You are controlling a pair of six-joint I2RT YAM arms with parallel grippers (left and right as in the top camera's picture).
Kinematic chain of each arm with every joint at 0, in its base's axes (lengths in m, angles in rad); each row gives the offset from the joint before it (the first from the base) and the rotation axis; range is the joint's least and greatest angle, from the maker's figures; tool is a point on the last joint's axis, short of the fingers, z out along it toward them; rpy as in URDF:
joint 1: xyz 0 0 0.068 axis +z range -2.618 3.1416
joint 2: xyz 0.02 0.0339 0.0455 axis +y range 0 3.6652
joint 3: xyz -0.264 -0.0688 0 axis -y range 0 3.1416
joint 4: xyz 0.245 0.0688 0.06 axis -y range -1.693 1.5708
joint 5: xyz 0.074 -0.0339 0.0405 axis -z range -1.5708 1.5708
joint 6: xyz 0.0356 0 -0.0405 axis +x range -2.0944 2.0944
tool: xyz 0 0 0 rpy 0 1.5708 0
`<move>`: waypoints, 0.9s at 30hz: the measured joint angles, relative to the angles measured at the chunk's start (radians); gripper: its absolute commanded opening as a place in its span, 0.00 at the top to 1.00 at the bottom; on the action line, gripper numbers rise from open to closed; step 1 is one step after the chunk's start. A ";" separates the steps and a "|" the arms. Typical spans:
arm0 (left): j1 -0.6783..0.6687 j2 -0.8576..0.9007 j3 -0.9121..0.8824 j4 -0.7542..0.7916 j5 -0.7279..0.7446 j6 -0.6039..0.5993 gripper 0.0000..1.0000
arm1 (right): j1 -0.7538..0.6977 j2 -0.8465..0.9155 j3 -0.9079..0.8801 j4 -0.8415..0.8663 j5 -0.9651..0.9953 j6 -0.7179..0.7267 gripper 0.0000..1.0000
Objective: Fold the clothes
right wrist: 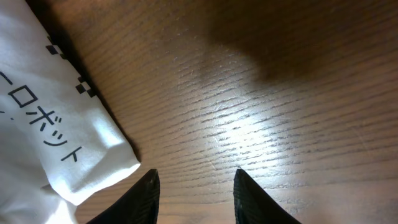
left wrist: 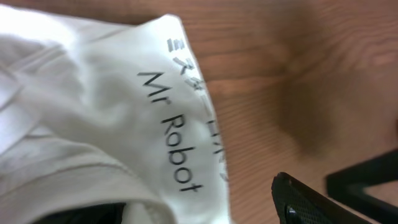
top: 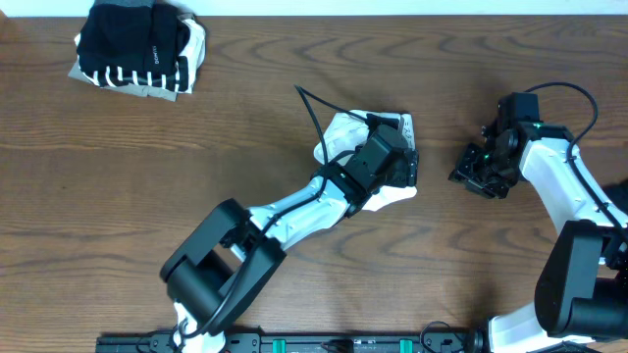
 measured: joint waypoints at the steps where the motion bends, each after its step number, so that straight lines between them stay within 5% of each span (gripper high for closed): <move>1: 0.000 -0.014 0.000 -0.001 0.001 0.000 0.23 | 0.000 0.000 0.000 0.000 0.000 -0.001 0.62; 14: 0.000 -0.308 0.002 -0.048 0.004 0.001 0.23 | -0.003 -0.006 0.000 0.034 -0.006 -0.050 0.59; 27: 0.008 -0.297 0.011 -0.128 0.004 0.017 0.23 | -0.003 -0.060 0.000 0.046 -0.095 -0.117 0.58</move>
